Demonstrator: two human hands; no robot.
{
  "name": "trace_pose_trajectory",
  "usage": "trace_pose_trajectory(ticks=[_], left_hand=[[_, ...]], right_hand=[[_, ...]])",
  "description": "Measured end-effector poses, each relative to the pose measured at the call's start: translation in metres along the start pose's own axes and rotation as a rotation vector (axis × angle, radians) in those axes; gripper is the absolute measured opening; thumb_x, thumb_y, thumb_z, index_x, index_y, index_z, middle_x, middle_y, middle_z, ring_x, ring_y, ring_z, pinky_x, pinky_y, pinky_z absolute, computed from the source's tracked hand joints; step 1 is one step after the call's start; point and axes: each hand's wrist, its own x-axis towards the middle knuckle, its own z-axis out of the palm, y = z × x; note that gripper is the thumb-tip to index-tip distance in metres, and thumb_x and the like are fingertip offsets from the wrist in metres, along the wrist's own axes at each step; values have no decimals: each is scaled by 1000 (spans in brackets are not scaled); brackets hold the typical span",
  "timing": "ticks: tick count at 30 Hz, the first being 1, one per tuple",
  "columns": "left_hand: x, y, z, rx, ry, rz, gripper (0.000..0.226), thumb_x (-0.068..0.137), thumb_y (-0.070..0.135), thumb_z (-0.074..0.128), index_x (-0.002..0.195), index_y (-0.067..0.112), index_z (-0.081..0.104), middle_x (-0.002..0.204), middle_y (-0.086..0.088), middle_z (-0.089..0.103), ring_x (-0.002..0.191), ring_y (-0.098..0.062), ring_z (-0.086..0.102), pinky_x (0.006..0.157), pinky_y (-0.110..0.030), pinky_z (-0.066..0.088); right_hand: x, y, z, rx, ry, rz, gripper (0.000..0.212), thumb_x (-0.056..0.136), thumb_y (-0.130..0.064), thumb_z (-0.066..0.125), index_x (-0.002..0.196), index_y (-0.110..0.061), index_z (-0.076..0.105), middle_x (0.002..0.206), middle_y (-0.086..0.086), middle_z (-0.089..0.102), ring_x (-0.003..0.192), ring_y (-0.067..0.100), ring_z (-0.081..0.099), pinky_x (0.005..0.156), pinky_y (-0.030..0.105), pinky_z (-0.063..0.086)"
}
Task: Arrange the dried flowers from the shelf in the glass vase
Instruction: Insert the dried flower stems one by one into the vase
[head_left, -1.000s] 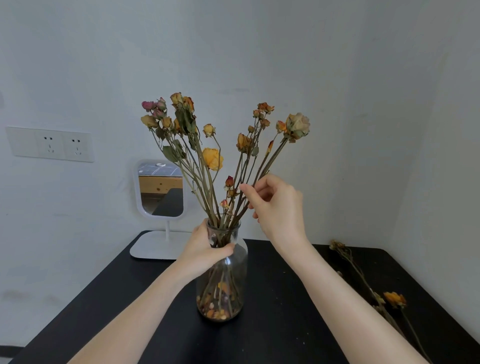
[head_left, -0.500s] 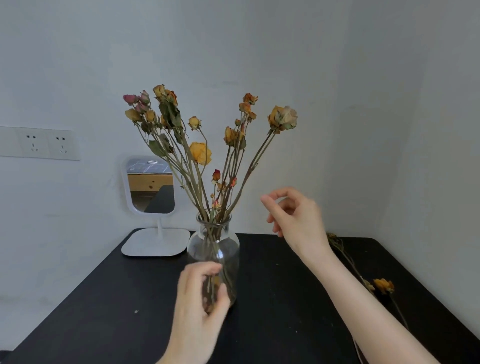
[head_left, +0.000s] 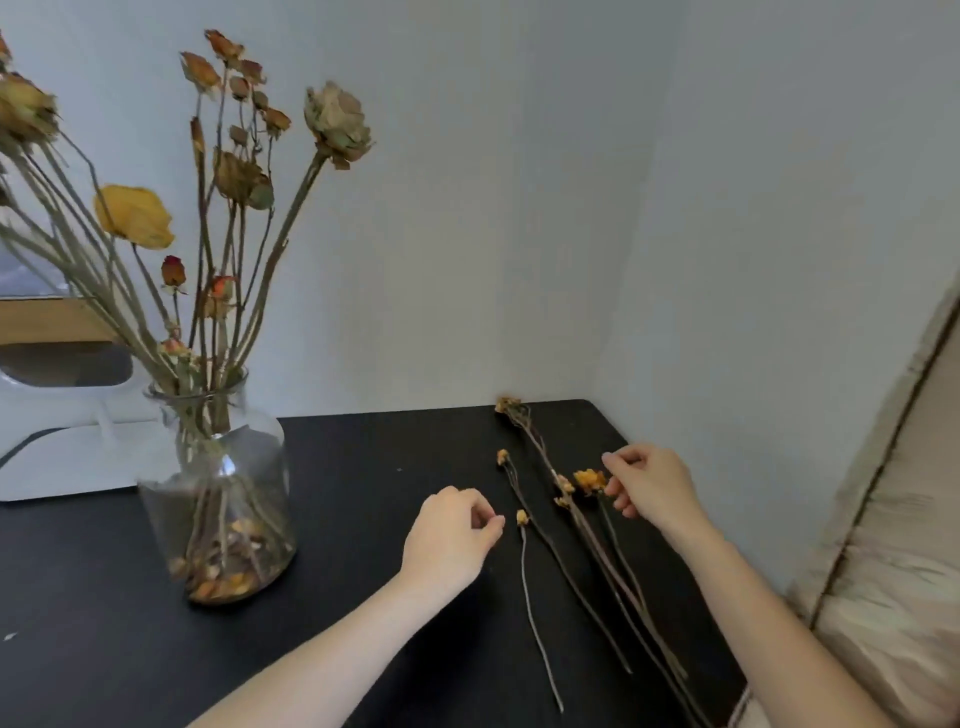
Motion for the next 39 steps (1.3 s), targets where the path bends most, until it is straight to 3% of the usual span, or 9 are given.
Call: trace_pose_trajectory(ticks=[6,9,12,18,22,25,29,35,39], left_hand=[[16,17,33,230,-100,-146,26,80,48,64,73,23,58,95,3,60,99,-17,52,82,-34,47],[18,18,41,280,-100,-165,22,83,39,60,81,18,64,96,0,63,103,-20,51,82,-34,45],[17,16,40,350,-92,-175,21,85,34,56,91,15,63,99,-1,61,103,-21,51,77,-32,43],[13,14,24,386,-129,-221,15,87,32,52,85,18,58,85,3,56,74,-18,53,63,-28,40],[9,4,3,191,-90,-236,17,87,31,54,72,23,57,76,7,59,69,-13,56,60,-25,40],[6,-5,-16,-12,-24,-169,19,86,27,58,68,28,53,65,9,53,59,-5,48,53,-18,37],[-7,-10,-46,-217,71,-70,15,87,18,58,76,28,56,72,7,52,64,-5,46,55,-8,39],[-50,0,-110,-481,336,131,17,82,14,63,78,30,61,68,10,61,58,0,53,52,-9,42],[-79,6,-166,-599,576,198,6,75,35,62,79,31,61,71,6,66,51,1,52,45,-9,41]], right_hand=[[-6,13,0,-253,-192,-65,11,88,-24,61,77,-22,59,56,-5,63,42,0,51,46,15,37],[-11,8,11,-353,-248,-154,9,85,-28,64,78,-25,61,52,-7,62,54,-1,58,60,17,39],[-15,0,25,-450,-387,-142,10,82,-32,67,86,-25,60,54,-6,63,57,2,60,62,22,47],[-16,-10,54,-644,-491,-5,21,85,-32,64,91,-12,70,77,0,72,77,13,67,78,32,54],[-14,-13,62,-601,-488,82,17,86,-20,62,96,-8,69,88,5,73,83,16,66,87,37,53],[-15,-14,61,-538,-496,59,19,87,-17,57,86,-6,72,73,0,69,74,14,63,86,34,53],[-18,-32,55,-366,-424,-66,20,86,-21,57,71,-15,68,61,-5,65,64,5,59,78,27,47],[-28,-88,54,53,-318,-219,5,88,-20,60,85,-16,61,56,-3,61,34,-3,45,39,12,35],[-44,-123,66,274,-337,-246,2,87,-16,62,86,-15,62,57,-1,60,36,-2,46,38,11,36]])
